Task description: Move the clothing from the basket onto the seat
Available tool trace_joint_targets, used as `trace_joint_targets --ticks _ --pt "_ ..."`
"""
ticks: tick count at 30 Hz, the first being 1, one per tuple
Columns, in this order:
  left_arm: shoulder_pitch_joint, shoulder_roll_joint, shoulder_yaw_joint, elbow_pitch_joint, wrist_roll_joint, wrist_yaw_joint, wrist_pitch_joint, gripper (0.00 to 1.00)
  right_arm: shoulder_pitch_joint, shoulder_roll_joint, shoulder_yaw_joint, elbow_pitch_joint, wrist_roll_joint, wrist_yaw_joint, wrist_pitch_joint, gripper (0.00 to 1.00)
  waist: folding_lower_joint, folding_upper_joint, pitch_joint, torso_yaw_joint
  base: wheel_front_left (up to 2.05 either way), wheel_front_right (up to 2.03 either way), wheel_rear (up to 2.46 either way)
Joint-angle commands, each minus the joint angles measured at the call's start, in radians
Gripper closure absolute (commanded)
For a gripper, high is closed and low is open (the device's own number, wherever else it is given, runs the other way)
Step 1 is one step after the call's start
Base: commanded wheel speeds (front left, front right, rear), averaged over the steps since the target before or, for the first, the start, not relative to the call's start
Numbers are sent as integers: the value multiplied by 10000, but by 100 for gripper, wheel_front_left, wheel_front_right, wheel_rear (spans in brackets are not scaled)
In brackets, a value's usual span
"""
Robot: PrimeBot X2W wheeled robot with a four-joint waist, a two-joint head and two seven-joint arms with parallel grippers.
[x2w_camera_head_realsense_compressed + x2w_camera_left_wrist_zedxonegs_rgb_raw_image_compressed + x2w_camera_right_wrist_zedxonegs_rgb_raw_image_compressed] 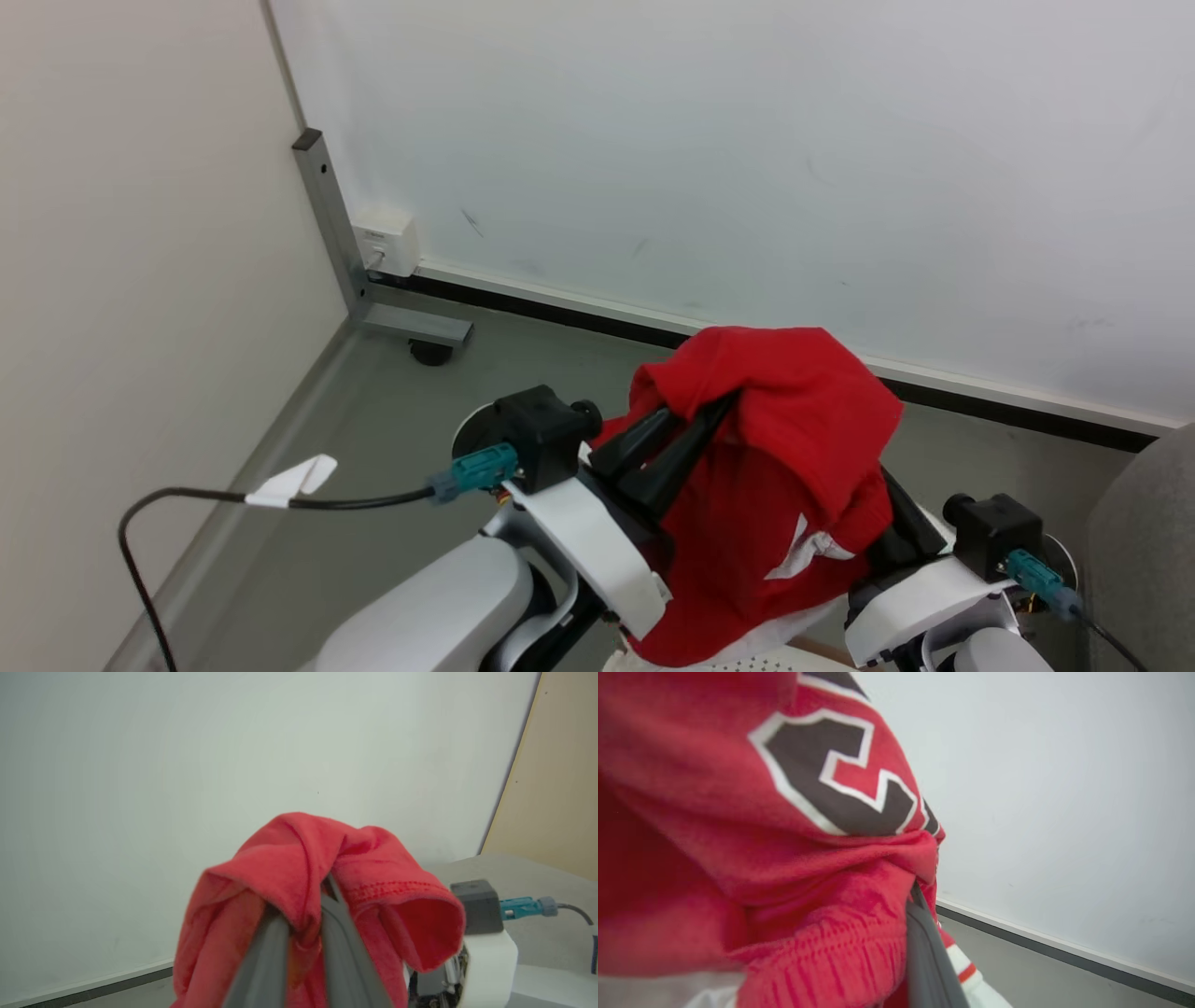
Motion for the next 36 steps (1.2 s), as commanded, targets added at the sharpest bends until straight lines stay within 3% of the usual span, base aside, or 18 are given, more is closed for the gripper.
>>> trace_joint_targets --ticks 1,8,9,10,11,27,36 --pt "207 92 14 89 -153 -4 -58 100 281 -29 -116 -309 193 -21 0 100 0 0 63 -99 0 0 0" --pt "500 300 1 229 -146 -72 -209 100 772 -28 -586 -1409 430 -21 0 100 0 0 268 -496 0 0 0" --pt "532 322 -21 226 -151 -70 -201 73 829 -25 -664 -1524 453 -21 0 100 0 0 293 -563 0 0 0" --pt "555 354 -20 210 -145 -52 -221 31 855 -28 -731 -1634 445 -21 0 100 0 0 317 -644 0 0 0" --pt "577 387 -28 189 -134 -54 -236 0 871 -28 -776 -1745 464 -21 0 100 0 0 334 -727 0 0 0" --pt "1392 821 -310 70 125 3 -487 0 716 -26 -1995 -3656 1364 -22 0 100 0 0 448 -2916 0 0 0" --pt "1390 907 -218 -97 521 36 -632 0 929 -28 -2463 -4291 998 -20 0 100 0 0 749 -4371 0 0 0"
